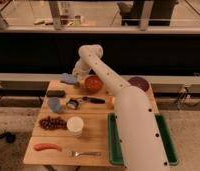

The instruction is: Place sponge in metal cup

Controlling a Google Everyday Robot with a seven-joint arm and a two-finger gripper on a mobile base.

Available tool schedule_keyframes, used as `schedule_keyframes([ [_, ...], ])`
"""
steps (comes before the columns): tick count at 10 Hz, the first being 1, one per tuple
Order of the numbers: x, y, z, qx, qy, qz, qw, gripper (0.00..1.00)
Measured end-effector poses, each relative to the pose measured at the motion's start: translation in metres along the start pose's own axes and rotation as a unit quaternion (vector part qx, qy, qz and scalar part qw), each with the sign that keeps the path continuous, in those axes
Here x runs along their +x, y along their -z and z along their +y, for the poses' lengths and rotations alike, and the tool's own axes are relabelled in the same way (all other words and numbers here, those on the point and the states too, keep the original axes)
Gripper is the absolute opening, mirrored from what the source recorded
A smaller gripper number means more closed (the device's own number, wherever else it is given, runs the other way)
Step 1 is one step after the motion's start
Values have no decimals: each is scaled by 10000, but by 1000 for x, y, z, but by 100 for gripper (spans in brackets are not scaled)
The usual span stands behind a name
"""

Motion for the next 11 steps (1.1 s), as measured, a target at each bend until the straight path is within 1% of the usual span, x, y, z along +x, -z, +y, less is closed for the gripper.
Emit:
schedule_keyframes([
  [3, 3, -1, -2, 115, 96, 120, 9998, 0],
  [6, 5, -4, -6, 178, 152, 218, 9995, 0],
  [11, 11, -11, -12, 170, 159, 372, 9990, 0],
])
